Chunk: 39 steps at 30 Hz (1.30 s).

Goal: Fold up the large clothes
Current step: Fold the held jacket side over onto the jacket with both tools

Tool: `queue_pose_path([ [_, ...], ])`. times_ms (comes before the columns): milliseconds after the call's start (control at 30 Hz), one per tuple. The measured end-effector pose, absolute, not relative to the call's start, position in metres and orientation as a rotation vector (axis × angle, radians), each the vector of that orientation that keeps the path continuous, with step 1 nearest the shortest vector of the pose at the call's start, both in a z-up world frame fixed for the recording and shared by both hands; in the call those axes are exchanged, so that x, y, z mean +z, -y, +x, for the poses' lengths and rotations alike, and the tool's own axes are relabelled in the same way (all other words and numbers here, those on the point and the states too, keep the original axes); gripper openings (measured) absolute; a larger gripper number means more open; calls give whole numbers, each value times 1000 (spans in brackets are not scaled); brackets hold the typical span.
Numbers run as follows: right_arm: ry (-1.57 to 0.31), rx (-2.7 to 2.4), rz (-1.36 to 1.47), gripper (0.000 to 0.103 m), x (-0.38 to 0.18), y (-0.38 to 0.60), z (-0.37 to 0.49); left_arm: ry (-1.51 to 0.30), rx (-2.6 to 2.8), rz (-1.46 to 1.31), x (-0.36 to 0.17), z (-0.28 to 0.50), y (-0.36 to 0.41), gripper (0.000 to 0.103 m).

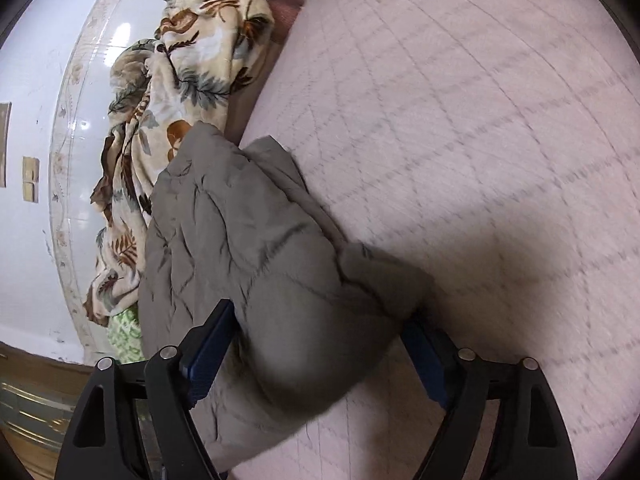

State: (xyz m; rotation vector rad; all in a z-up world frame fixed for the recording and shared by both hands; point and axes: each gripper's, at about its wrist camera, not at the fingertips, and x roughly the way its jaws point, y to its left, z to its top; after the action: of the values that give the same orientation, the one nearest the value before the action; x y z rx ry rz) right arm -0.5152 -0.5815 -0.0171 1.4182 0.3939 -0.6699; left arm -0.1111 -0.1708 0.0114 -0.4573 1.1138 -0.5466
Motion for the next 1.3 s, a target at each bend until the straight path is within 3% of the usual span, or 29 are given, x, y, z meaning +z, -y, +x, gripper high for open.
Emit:
queue_pose_path([
  [133,-445,-697,1286,52,-8,581,-500,-1023,-547,-268,27,-119,188,65],
  [200,-477,-706,1204,42,2,577,-494,-964,-537,-159,37,-126,198,51],
  [333,-623,-783,815,33,36,552,-465,-825,-498,79,52,-144,220,43],
  [667,-704,-887,173,29,76,489,-431,-622,-450,244,81,-169,231,39],
  [1300,-561,-874,40,28,147,415,-488,-521,-487,222,132,-237,172,39],
])
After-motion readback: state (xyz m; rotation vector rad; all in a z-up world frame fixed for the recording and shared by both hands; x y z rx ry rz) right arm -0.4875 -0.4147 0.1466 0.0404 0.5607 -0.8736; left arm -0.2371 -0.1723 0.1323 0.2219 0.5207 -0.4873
